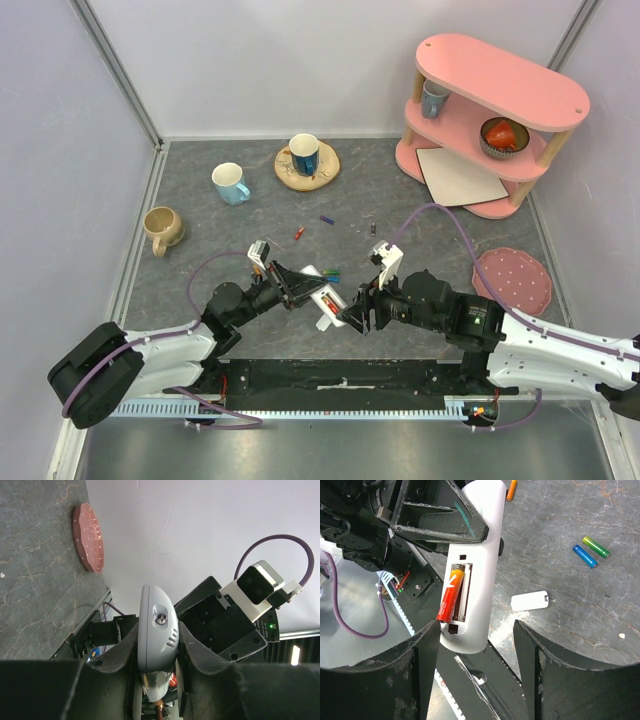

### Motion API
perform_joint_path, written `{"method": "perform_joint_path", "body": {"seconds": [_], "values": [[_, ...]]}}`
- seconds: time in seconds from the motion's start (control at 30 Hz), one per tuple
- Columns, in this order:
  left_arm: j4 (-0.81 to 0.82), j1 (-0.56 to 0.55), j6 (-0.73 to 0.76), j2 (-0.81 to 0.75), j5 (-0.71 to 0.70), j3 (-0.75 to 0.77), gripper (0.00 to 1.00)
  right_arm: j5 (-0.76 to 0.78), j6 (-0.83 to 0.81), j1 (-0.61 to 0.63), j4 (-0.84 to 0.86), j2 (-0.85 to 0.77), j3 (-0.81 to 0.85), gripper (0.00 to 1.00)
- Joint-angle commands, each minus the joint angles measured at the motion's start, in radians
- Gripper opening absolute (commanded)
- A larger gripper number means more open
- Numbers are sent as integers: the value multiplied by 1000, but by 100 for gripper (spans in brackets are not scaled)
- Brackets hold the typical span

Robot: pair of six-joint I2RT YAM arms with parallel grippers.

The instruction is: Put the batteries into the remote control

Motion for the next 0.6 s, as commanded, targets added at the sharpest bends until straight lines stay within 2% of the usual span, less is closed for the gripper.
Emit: {"method": "perform_joint_path", "body": {"seconds": [0.0, 0.57], "values": [[38, 4, 23, -26, 25, -2, 2, -10, -6, -12, 28, 13, 17, 67], [122, 3, 58, 0, 79, 4, 2, -60, -6, -38, 33, 61, 34, 66]]}}
